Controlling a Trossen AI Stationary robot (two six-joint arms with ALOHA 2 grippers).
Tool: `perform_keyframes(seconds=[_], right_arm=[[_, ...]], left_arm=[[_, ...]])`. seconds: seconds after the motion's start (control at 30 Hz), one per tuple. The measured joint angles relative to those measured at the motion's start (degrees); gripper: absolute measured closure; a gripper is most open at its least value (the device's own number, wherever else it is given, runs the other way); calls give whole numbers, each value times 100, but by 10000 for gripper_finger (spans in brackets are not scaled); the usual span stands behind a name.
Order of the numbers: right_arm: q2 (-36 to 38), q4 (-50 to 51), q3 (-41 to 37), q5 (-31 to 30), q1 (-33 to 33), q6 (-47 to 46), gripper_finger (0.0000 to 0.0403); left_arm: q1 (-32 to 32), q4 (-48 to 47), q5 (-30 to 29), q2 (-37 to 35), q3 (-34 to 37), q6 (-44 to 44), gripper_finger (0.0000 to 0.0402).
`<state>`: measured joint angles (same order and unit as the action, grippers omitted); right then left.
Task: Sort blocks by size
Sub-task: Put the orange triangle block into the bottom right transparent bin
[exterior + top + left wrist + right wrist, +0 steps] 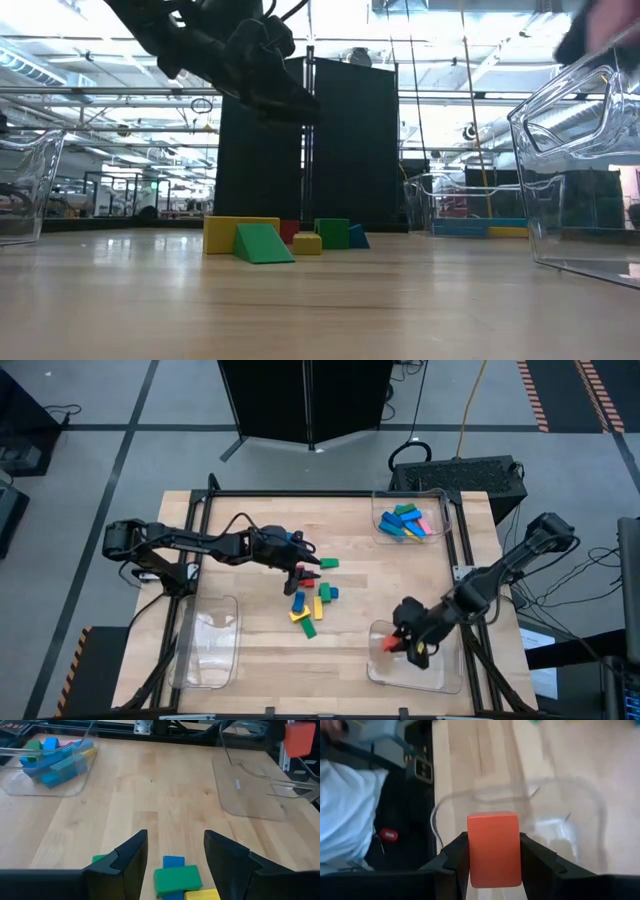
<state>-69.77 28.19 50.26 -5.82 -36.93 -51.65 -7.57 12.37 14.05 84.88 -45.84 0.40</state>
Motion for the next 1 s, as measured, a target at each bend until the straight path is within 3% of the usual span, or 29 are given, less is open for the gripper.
perform_keyframes(seconds=[0.3,0.57,1.0], right_arm=[[-1057,-70,0,189,-518,-945,277],[-1754,25,0,387,-599,-1303,273],[-2046,203,9,519,-592,-1520,172]], left_arm=[[57,-118,-142,2,0,0,208],[59,-96,-251,4,3,0,208],[61,-136,-260,4,4,0,208]])
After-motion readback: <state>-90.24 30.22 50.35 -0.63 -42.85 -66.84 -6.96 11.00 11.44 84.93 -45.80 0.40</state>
